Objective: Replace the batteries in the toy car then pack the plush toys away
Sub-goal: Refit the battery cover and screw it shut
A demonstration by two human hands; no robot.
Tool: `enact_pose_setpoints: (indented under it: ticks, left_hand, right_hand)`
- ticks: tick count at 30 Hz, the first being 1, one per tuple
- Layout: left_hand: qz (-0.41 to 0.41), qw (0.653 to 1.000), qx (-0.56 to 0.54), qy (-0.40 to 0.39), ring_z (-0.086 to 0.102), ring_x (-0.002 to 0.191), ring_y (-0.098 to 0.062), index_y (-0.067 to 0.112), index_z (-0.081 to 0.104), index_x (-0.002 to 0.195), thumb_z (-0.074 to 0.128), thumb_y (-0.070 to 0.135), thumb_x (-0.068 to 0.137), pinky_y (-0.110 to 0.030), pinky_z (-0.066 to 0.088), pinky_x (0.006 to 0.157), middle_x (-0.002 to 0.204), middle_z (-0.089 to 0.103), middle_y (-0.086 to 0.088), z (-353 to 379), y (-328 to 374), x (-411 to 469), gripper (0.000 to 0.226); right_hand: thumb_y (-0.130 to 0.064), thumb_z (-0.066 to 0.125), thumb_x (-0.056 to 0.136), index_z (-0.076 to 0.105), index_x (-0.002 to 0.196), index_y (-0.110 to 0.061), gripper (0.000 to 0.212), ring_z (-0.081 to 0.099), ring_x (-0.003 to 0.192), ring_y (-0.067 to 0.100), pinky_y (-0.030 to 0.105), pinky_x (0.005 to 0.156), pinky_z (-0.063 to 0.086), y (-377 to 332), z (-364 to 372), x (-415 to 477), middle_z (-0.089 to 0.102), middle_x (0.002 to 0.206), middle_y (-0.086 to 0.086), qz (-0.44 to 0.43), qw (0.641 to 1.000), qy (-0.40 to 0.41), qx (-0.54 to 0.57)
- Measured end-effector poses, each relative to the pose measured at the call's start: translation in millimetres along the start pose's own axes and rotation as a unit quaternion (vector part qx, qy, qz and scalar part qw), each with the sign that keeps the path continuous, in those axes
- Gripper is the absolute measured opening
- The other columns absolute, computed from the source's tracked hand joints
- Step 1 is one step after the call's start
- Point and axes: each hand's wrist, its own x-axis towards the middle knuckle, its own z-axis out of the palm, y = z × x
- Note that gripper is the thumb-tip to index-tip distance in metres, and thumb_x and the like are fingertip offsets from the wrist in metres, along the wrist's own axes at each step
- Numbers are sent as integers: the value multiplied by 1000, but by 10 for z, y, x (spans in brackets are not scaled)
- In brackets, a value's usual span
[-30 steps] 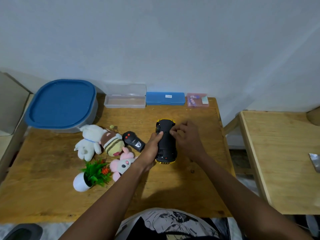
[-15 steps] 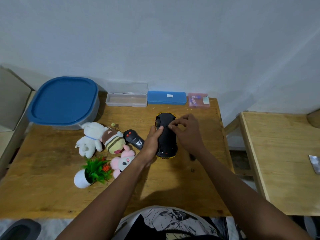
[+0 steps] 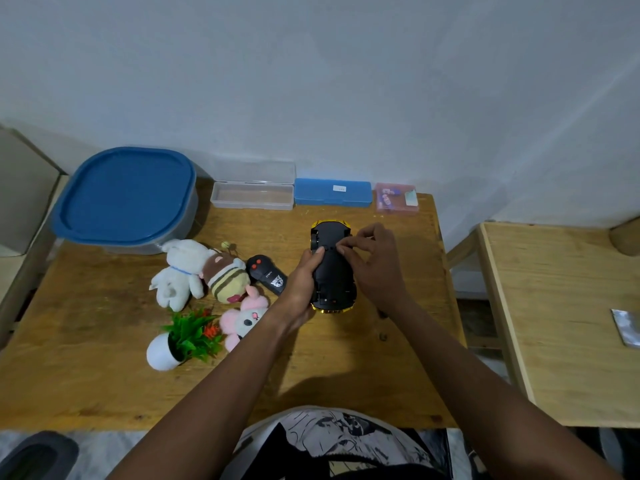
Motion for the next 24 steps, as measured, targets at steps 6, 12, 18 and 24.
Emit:
enact_pose_setpoints:
  ticks: [6,12,18,24]
  left_hand:
    - [-2,1000,-5,4,64,116,-39,22,53,129,44,36,106,-55,53,97,129,64,-19,-13,-20,18,28]
    - [-5,1000,-17,0,63,117,-38,21,50,136,43,36,106,-53,55,95,130,63,-18,-11,-22,30,33]
    - [-2,1000,-10,-3,62,118,-39,22,52,134,43,36,106,-58,51,101,130,63,-18,-41,-47,42,32]
    - [8,1000,14,-11,64,118,-34,20,49,136,43,36,106,-51,55,95,131,63,-16,-58,-66,36,35]
  right_hand:
    - [-24,68,88,76,96,-21,11,47,94,16,19,79,35,7,-8,5,51,94,-4,4,1000,-6,10]
    - [-25,67,89,75,97,-21,12,49,93,16,26,79,40,22,-8,11,51,92,-5,13,1000,-12,18]
    - [-24,70,88,76,96,-20,11,51,92,14,22,76,39,8,-19,15,50,90,-8,24,999,-17,20]
    - [-26,70,88,75,97,-23,12,52,92,14,20,76,41,1,-3,32,54,91,-3,42,999,-7,16]
